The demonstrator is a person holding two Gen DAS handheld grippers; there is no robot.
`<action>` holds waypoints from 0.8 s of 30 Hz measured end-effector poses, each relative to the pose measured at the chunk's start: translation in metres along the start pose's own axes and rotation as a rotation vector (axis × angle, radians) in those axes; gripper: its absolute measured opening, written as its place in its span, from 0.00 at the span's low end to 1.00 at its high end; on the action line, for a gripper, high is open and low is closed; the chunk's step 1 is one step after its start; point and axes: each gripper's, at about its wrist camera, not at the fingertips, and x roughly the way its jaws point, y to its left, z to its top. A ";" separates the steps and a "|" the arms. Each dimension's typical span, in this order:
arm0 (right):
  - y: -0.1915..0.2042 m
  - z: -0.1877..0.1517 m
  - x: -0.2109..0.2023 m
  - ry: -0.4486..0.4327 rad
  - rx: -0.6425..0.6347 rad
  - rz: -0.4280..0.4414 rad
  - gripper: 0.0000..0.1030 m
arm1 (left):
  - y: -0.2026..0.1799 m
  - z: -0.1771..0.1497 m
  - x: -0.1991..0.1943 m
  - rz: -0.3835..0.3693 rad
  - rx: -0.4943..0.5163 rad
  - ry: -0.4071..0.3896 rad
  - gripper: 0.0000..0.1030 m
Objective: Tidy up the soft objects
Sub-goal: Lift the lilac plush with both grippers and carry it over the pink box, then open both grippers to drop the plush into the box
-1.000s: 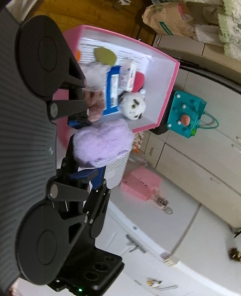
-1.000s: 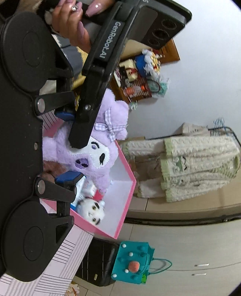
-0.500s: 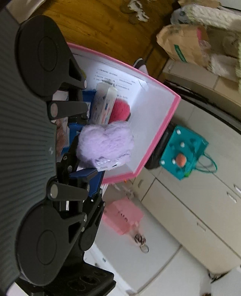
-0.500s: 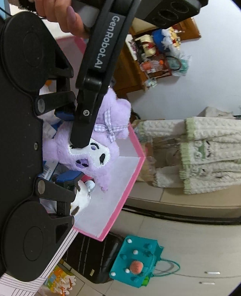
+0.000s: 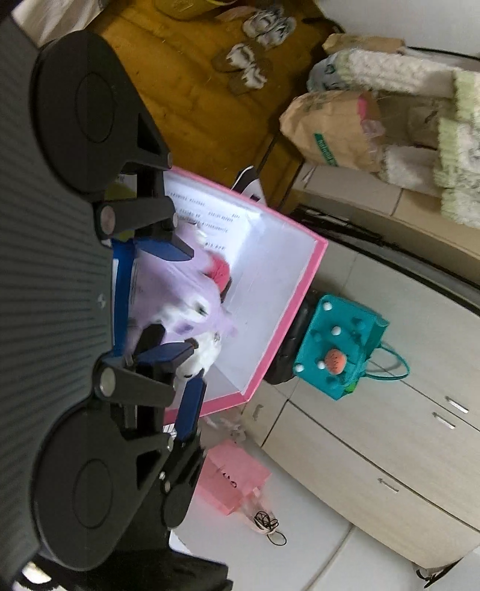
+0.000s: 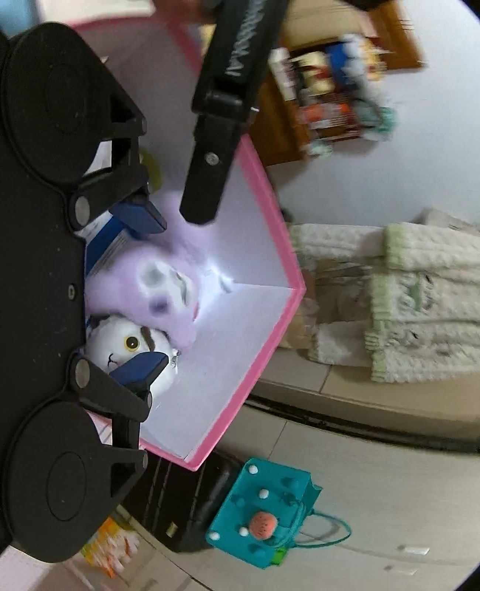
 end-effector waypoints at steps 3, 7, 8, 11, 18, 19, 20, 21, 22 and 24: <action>-0.010 -0.004 -0.018 -0.048 0.097 0.035 0.74 | -0.006 -0.004 -0.014 0.018 0.041 -0.040 0.50; -0.020 -0.017 -0.042 -0.083 0.213 0.082 0.74 | -0.017 -0.011 -0.032 0.031 0.084 -0.084 0.51; -0.022 -0.021 -0.048 -0.088 0.231 0.084 0.74 | -0.020 -0.014 -0.036 0.031 0.095 -0.092 0.52; -0.020 -0.032 -0.065 -0.105 0.242 0.059 0.74 | -0.028 -0.019 -0.048 0.028 0.126 -0.101 0.54; -0.020 -0.049 -0.110 -0.161 0.253 0.000 0.74 | -0.054 -0.036 -0.077 0.030 0.213 -0.129 0.55; -0.019 -0.051 -0.116 -0.166 0.254 -0.012 0.74 | -0.060 -0.039 -0.082 0.030 0.234 -0.138 0.55; -0.017 -0.052 -0.122 -0.172 0.252 -0.025 0.74 | -0.065 -0.042 -0.087 0.030 0.255 -0.149 0.56; -0.016 -0.054 -0.128 -0.180 0.249 -0.037 0.74 | -0.070 -0.045 -0.091 0.033 0.274 -0.160 0.56; -0.015 -0.055 -0.133 -0.188 0.245 -0.049 0.75 | -0.076 -0.049 -0.096 0.039 0.297 -0.175 0.56; -0.013 -0.057 -0.144 -0.209 0.236 -0.074 0.76 | -0.087 -0.055 -0.104 0.049 0.337 -0.201 0.59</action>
